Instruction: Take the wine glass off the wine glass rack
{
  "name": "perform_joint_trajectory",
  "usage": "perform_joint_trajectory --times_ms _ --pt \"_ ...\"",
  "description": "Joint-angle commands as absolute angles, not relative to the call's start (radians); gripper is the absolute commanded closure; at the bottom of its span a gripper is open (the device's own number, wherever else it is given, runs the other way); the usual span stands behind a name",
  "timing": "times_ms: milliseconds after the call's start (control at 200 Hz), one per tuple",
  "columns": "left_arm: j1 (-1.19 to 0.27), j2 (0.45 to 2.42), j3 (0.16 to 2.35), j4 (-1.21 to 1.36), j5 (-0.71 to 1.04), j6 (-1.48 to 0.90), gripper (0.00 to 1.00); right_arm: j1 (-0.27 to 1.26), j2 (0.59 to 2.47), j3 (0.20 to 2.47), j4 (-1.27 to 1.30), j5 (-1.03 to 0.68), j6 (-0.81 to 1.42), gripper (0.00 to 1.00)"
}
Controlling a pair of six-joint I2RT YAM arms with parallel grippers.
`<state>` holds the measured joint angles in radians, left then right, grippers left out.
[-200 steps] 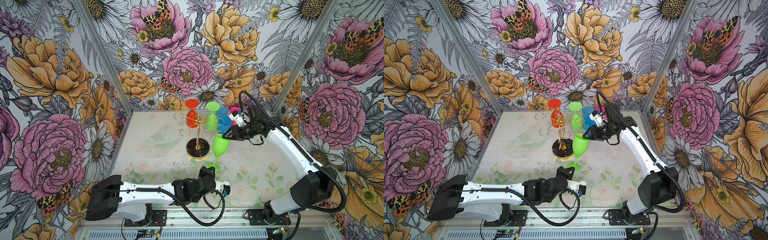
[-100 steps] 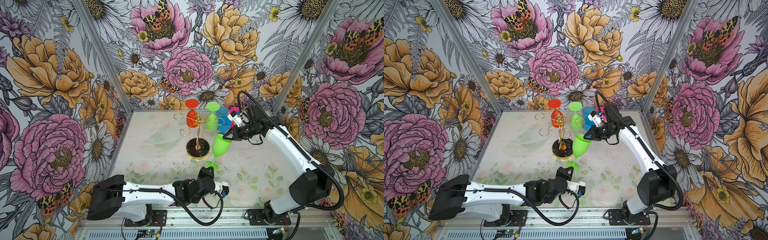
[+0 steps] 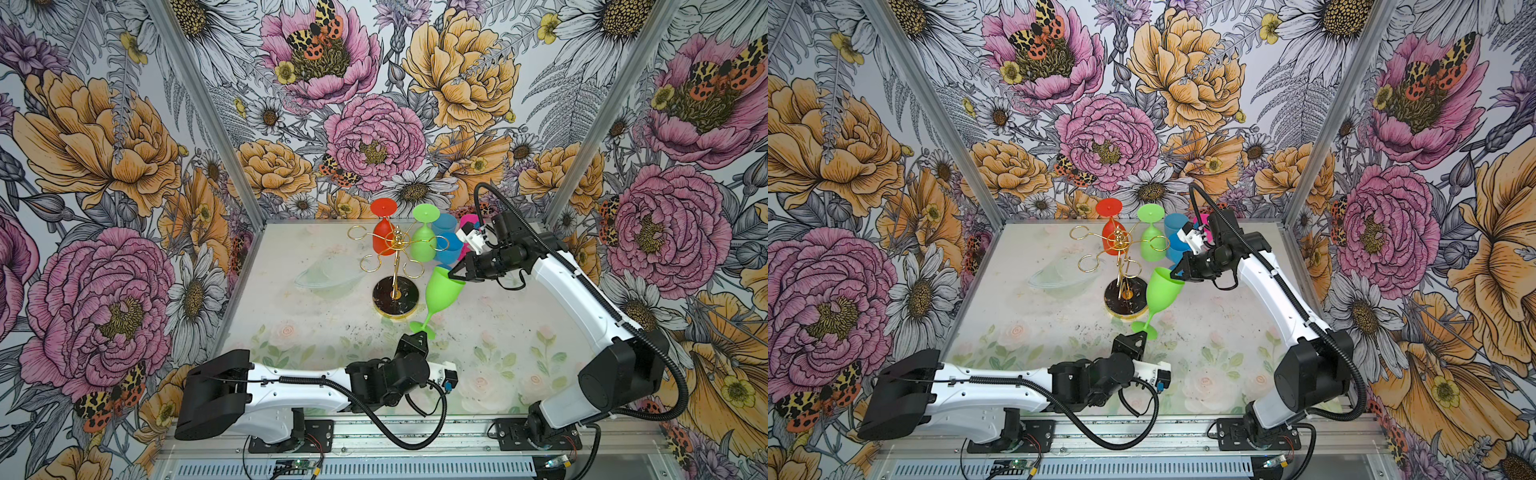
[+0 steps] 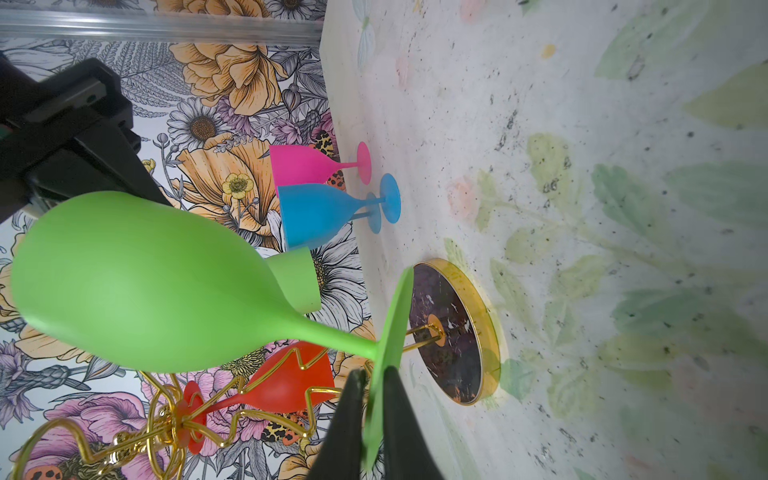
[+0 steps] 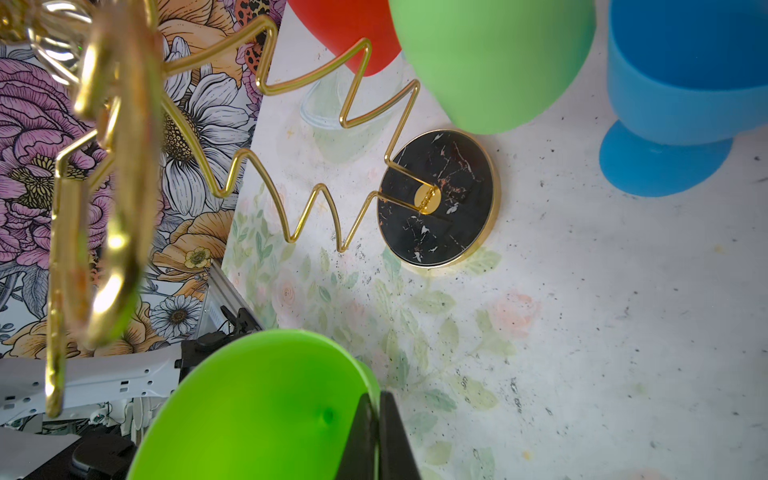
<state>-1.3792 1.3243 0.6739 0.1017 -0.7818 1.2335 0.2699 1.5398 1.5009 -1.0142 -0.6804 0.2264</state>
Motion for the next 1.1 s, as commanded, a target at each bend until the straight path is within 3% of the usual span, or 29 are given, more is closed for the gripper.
perform_joint_trajectory --times_ms 0,150,340,646,1096 --pt "-1.384 1.325 0.666 0.134 -0.772 1.158 0.74 0.258 1.506 1.511 -1.005 -0.653 0.229 1.0" --pt "-1.384 1.325 0.672 0.117 -0.755 1.087 0.63 0.252 1.497 1.519 -1.003 -0.605 0.23 1.0" --pt "-1.387 1.315 0.685 0.103 -0.746 0.992 0.56 0.25 1.49 1.537 -1.0 -0.505 0.226 1.0" --pt "-1.381 1.255 0.714 0.046 -0.802 0.688 0.32 0.252 1.455 1.493 -0.935 -0.152 0.239 1.0" --pt "-1.25 1.034 0.768 -0.271 -0.789 0.169 0.25 0.224 1.439 1.372 -0.723 0.145 0.268 1.0"
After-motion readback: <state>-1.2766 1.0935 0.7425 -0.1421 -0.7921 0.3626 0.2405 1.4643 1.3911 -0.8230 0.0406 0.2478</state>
